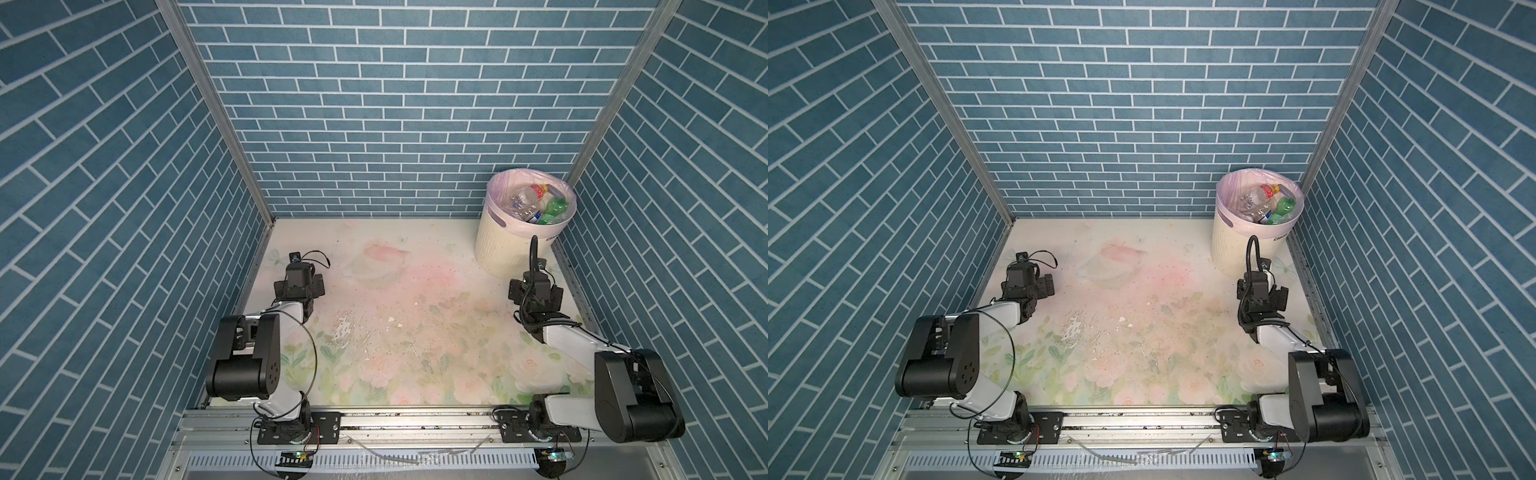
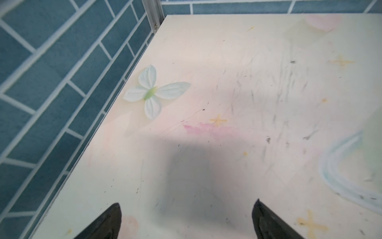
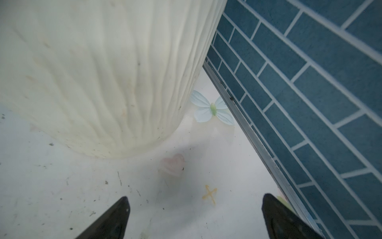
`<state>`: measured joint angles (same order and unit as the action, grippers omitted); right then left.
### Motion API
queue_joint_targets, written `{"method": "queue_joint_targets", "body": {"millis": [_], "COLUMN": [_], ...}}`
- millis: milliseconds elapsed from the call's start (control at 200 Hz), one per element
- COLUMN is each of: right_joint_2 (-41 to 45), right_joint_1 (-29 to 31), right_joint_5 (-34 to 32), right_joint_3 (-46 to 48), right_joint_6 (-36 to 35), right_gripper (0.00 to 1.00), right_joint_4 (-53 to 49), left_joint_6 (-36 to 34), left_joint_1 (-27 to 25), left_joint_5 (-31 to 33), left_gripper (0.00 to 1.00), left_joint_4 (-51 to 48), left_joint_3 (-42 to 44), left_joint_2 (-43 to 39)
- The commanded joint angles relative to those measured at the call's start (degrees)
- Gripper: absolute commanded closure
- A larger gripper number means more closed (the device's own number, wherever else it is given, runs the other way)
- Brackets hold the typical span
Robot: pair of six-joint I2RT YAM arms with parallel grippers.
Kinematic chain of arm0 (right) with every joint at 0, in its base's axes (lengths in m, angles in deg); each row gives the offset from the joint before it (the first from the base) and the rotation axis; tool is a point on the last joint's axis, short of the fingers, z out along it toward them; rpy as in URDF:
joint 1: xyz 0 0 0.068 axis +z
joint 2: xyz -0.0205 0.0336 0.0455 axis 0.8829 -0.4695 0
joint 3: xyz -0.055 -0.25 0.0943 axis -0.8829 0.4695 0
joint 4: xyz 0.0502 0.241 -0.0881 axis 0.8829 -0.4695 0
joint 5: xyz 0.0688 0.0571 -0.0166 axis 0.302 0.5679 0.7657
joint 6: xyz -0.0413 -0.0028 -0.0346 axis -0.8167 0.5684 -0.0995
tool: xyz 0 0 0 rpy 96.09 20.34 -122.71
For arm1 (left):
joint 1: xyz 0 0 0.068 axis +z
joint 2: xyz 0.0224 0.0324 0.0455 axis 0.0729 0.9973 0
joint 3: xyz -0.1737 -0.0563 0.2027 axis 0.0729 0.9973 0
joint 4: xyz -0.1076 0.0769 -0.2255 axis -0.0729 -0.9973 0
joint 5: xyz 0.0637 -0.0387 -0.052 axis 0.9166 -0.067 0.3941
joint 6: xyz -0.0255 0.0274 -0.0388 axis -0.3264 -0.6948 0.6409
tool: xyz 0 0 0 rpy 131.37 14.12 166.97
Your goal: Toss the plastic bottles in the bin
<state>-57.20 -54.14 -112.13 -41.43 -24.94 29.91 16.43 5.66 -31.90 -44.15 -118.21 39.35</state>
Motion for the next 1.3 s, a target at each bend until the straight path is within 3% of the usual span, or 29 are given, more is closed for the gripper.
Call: {"method": "queue_joint_targets", "body": {"millis": [0, 135, 180, 225, 270, 320, 380, 520, 625, 865, 1000, 1145, 1250, 1295], "right_joint_2": [-3.86, -2.96, -3.13, -5.60, -5.60, -4.70, -5.55, -5.71, -5.87, -6.24, -7.36, -9.65, -10.84, -13.48], "right_joint_1": [0.12, -0.04, -0.18, -0.38, -0.13, -0.54, -0.65, -0.65, -0.65, -0.65, -0.65, -1.61, -2.63, -3.46], "right_joint_5": [-4.51, -1.98, -0.92, -0.17, -1.12, -0.24, -0.35, 0.00, 0.26, 0.69, 2.48, 8.85, 18.48, 19.64], "right_joint_3": [3.95, 6.36, 7.87, 10.85, 12.20, 13.54, 15.21, 16.26, 16.36, 15.13, 16.99, 19.31, 16.65, 15.54], "right_joint_6": [-5.41, -4.72, -4.24, -4.74, -5.07, -3.88, -4.39, -4.40, -4.23, -4.29, -4.66, -5.69, -7.08, -7.46], "right_gripper": [0.01, 0.01, 0.01, 0.01, 0.01, 0.01, 0.01, 0.01, 0.01, 0.01, 0.01, 0.01, 0.01, 0.01], "right_joint_4": [18.36, 22.52, 25.43, 34.74, 36.95, 38.01, 42.41, 44.42, 44.63, 42.61, 47.42, 53.56, 47.28, 49.74], "left_joint_6": [-2.24, -7.56, -8.13, -8.18, -8.62, -9.76, -9.18, -9.14, -10.21, -9.94, -9.88, -9.54, -9.53, -9.45], "left_joint_1": [0.02, -1.21, -2.00, -2.71, -3.85, -5.30, -5.52, -5.52, -7.84, -7.80, -7.72, -7.28, -7.17, -7.10], "left_joint_5": [-6.22, -15.25, -13.90, -11.61, -8.73, -6.16, -5.45, -5.15, -0.27, 0.00, -0.17, -0.68, -0.88, -0.88], "left_gripper": [0.01, 0.01, 0.01, 0.01, 0.01, 0.01, 0.01, 0.01, 0.01, 0.01, 0.01, 0.01, 0.01, 0.01], "left_joint_4": [3.86, 15.33, 25.46, 40.79, 38.48, 42.23, 35.18, 36.90, 35.40, 35.64, 35.13, 34.28, 34.11, 33.93], "left_joint_3": [1.15, 8.00, 13.96, 20.52, 21.77, 21.65, 19.65, 19.54, 18.37, 18.44, 18.33, 17.82, 17.73, 17.72], "left_joint_2": [-1.26, -3.39, -3.39, -1.24, -3.67, -1.43, -3.11, -2.12, -1.82, -1.72, -1.92, -1.76, -1.89, -1.89]}}
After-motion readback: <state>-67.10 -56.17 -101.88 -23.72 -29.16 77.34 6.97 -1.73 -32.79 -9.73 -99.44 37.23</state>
